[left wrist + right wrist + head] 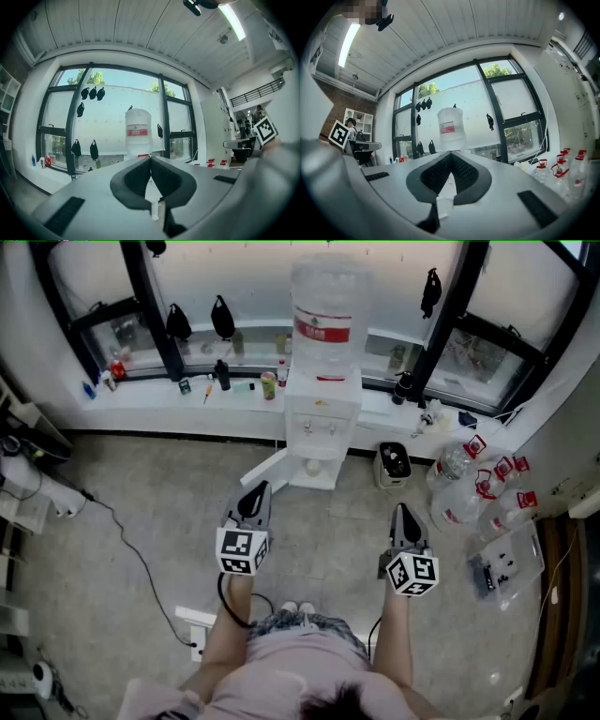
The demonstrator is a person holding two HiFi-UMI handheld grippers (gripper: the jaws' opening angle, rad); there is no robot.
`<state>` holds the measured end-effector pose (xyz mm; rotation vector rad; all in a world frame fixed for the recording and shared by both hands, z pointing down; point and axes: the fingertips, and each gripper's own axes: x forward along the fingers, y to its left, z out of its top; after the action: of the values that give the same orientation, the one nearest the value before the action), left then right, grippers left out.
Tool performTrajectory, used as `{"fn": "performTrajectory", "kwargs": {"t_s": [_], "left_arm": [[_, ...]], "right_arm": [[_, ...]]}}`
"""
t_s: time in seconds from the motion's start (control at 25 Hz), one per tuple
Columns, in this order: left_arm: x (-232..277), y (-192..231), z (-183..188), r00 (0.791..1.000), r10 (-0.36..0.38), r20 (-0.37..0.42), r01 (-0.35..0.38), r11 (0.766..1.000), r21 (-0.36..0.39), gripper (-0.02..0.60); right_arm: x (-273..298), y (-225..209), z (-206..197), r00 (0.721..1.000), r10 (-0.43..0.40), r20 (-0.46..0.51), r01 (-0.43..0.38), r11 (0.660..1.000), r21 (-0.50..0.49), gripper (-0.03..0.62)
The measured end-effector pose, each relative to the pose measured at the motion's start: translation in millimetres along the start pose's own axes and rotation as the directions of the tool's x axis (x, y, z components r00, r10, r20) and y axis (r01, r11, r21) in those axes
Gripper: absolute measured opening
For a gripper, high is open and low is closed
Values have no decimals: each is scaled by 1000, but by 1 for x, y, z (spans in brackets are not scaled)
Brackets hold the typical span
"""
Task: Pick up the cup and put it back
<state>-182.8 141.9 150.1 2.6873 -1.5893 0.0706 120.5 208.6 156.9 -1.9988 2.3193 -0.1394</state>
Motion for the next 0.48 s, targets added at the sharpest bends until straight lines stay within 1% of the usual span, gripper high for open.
{"fn": "performTrajectory", "kwargs": {"t_s": [0.48], "left_arm": [[-1, 3, -5, 1000, 1, -8, -1, 1000, -12, 25]], "right_arm": [[5, 11, -1, 1000, 20, 9, -20, 1000, -16, 11]]}}
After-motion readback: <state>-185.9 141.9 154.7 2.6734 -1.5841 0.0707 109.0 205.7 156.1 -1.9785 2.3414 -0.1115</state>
